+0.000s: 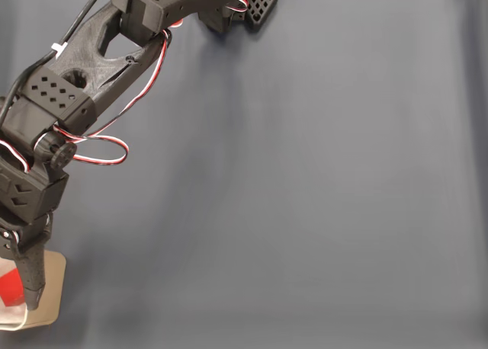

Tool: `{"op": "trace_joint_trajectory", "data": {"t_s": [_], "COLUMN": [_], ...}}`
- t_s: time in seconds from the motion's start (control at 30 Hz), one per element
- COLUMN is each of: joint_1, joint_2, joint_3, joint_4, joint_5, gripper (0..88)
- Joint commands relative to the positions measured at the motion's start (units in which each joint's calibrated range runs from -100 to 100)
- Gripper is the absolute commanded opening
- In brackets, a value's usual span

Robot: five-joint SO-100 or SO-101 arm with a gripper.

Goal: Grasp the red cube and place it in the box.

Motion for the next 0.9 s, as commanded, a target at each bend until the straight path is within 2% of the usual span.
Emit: {"op": "trace_joint_trajectory", "data": {"t_s": [0.0,0.6,0.73,0.87], "joint_1": [-0.02,0.12,0.12,-0.02], "joint_2": [-2.66,-2.66,-2.58,-2.66], "joint_3": [-3.37,-3.55,-3.64,-3.64], "joint_4": [-1.33,-1.33,-1.41,-1.41], "joint_5": [-0.20,-0.34,-0.29,-0.39], "gripper": [31.7,30.9,25.9,15.0]}}
